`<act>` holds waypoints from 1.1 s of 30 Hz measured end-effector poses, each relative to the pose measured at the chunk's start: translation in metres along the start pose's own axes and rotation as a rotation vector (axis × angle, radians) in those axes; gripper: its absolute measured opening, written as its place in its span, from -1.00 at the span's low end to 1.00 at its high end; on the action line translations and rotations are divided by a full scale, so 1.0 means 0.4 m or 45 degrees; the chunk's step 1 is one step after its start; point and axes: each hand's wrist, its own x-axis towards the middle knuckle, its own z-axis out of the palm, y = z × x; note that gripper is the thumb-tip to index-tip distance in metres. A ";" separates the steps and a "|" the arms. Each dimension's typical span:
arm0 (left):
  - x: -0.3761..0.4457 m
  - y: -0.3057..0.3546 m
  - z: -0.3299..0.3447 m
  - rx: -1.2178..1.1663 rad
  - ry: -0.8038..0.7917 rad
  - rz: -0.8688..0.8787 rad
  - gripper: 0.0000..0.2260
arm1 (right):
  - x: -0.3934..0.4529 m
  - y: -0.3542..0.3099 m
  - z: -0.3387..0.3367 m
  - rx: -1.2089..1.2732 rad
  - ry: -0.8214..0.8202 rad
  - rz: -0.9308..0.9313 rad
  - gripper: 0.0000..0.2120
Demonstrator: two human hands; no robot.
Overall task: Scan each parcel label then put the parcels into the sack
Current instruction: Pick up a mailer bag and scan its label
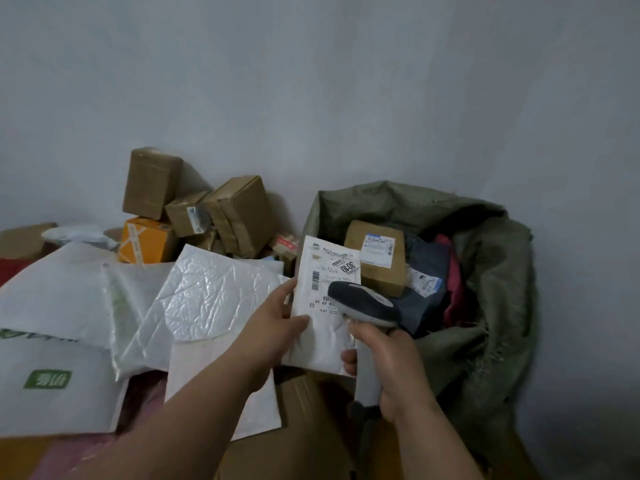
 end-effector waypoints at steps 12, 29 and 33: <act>0.301 0.133 0.405 0.318 -0.127 0.251 -0.33 | 0.267 -0.157 -0.281 0.247 0.251 -0.163 -0.85; 0.178 -0.127 -0.050 0.371 1.037 -0.077 -0.49 | 0.275 -0.094 0.019 -0.038 -0.466 0.005 -0.79; 0.097 -0.237 -0.170 0.389 1.027 -0.490 -0.40 | 0.209 -0.009 0.128 -0.237 -0.553 0.046 -0.84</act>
